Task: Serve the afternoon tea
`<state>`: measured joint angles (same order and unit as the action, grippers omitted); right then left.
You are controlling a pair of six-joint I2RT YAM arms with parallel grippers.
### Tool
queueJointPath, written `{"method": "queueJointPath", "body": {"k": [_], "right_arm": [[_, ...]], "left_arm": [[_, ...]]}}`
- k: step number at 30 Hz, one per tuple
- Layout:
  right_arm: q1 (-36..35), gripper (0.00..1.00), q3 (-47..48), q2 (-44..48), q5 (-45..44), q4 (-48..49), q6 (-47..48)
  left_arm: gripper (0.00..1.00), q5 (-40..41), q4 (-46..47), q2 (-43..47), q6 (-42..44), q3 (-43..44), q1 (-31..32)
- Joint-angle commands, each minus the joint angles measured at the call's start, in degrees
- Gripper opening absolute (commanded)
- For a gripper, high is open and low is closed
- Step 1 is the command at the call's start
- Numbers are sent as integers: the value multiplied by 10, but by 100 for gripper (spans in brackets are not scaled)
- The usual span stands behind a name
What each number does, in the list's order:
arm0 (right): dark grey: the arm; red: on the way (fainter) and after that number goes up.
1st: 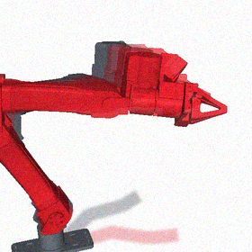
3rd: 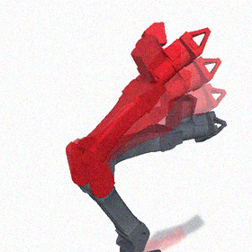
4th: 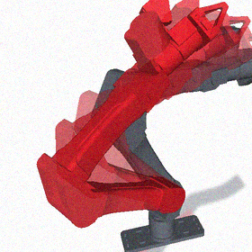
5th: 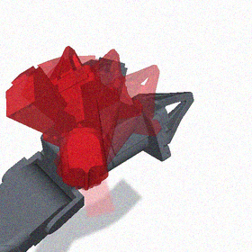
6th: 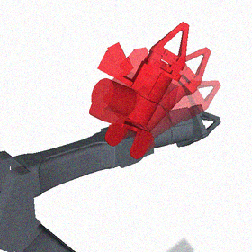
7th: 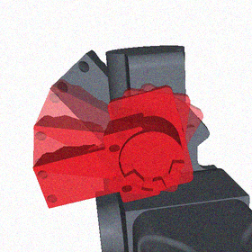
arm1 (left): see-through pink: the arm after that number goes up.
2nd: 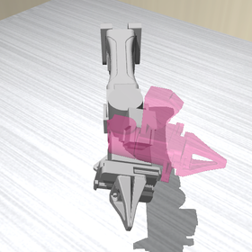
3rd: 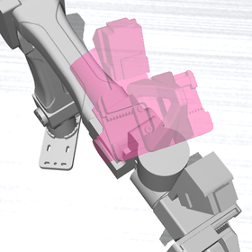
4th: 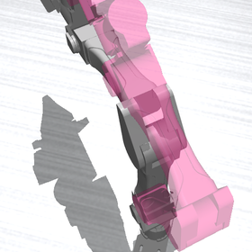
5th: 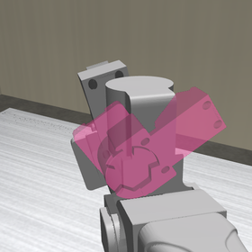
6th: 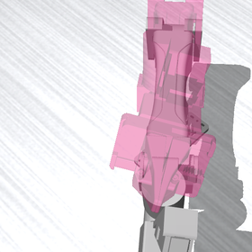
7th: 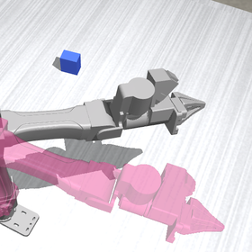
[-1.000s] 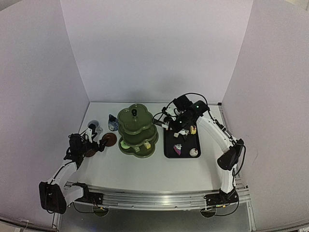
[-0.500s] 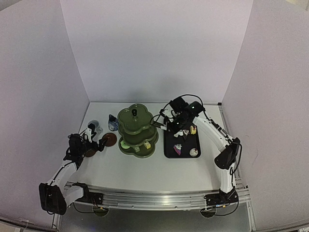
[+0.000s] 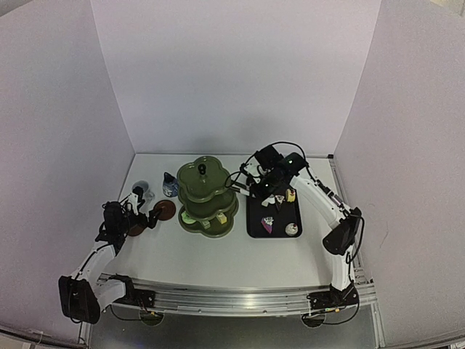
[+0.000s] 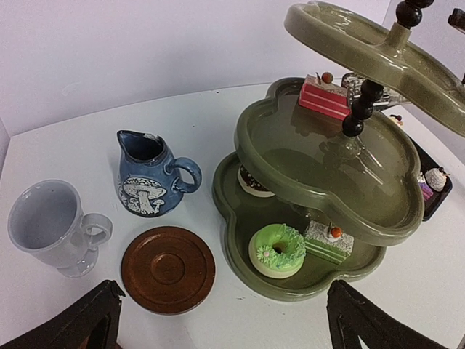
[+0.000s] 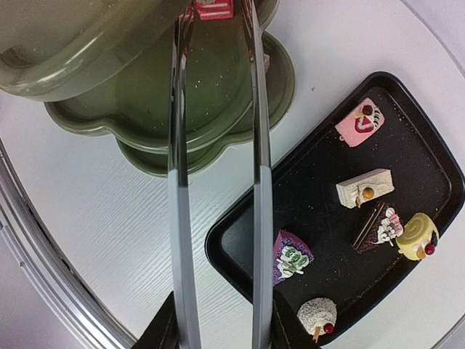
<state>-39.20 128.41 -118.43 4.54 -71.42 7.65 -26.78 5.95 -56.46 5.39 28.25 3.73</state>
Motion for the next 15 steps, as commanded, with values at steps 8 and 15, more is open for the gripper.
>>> {"method": "queueJointPath", "body": {"k": [8, 15], "right_arm": [[-5, 30, -78, 123, -19, 17, -48], [-5, 30, -125, 161, -36, 20, -68]], "left_arm": [[99, 6, -5, 20, 14, 3, 2], [99, 4, -10, 26, 15, 3, 2]]}}
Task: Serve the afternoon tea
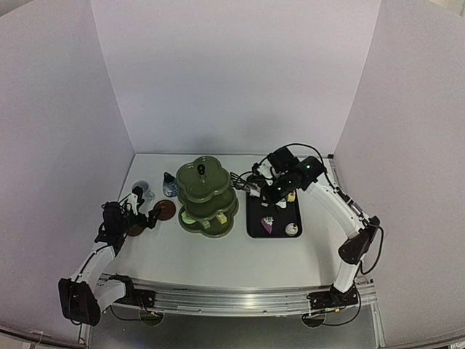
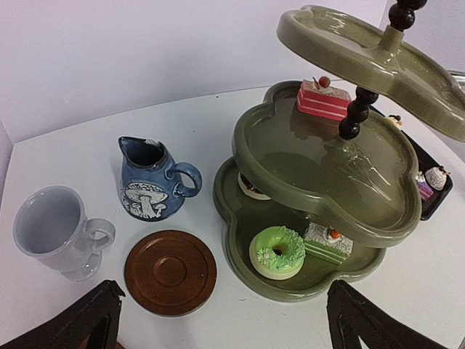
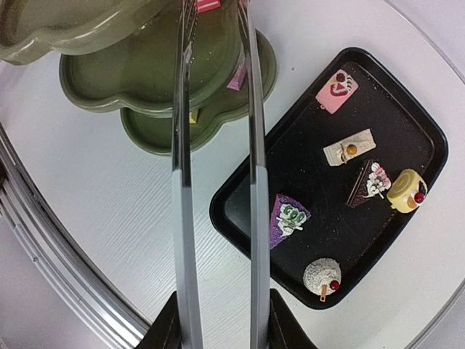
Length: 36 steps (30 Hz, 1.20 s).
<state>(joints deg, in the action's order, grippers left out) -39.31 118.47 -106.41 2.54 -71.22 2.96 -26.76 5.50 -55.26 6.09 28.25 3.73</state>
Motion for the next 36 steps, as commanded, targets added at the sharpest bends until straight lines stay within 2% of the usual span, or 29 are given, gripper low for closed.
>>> {"method": "queueJointPath", "body": {"k": [1, 4, 11, 14, 21, 36], "right_arm": [[-5, 30, -39, 48, -23, 19, -32], [-5, 29, -84, 70, -61, 18, -64], [-4, 29, -147, 102, -91, 30, -119], [-4, 30, -169, 98, -136, 31, -158], [-4, 30, -224, 79, -152, 68, -243], [-4, 32, -230, 27, -171, 98, -346]], "left_arm": [[99, 4, -7, 16, 9, 3, 2], [99, 5, -12, 20, 11, 3, 2], [99, 1, -11, 23, 12, -1, 2], [99, 0, -6, 22, 11, -3, 2], [99, 0, -12, 25, 15, -1, 2], [99, 2, -20, 28, 18, -2, 2]]}}
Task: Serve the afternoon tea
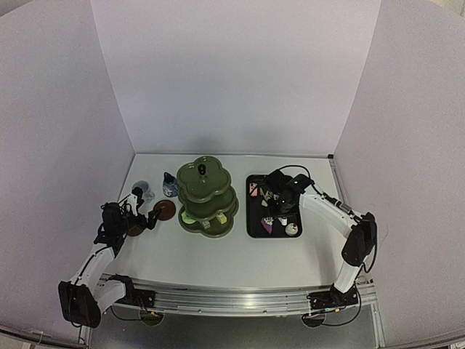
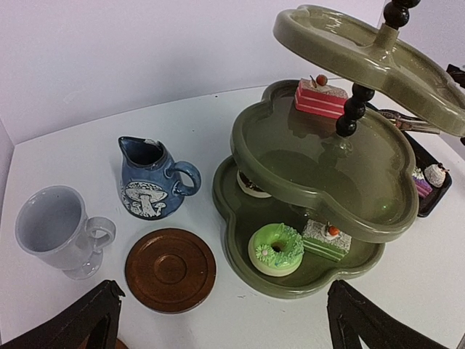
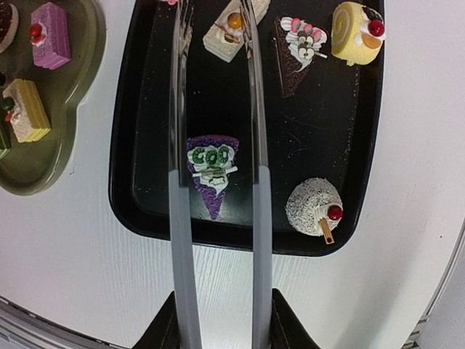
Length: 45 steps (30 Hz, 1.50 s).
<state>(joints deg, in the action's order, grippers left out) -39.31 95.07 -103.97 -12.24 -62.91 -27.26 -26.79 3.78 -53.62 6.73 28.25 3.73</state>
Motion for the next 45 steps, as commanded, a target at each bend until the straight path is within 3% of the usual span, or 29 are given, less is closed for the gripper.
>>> {"method": "queueJointPath", "body": {"k": [1, 40, 43, 45], "right_arm": [[-4, 32, 4, 3, -23, 15, -47], [-2, 34, 12, -43, 30, 48, -96], [-1, 31, -2, -44, 23, 48, -99], [-1, 21, -5, -45, 21, 47, -94]], "left_arm": [[99, 2, -3, 11, 12, -2, 2], [99, 1, -14, 11, 37, -7, 2], [99, 1, -14, 12, 37, -7, 2], [100, 1, -16, 13, 39, -7, 2]]}}
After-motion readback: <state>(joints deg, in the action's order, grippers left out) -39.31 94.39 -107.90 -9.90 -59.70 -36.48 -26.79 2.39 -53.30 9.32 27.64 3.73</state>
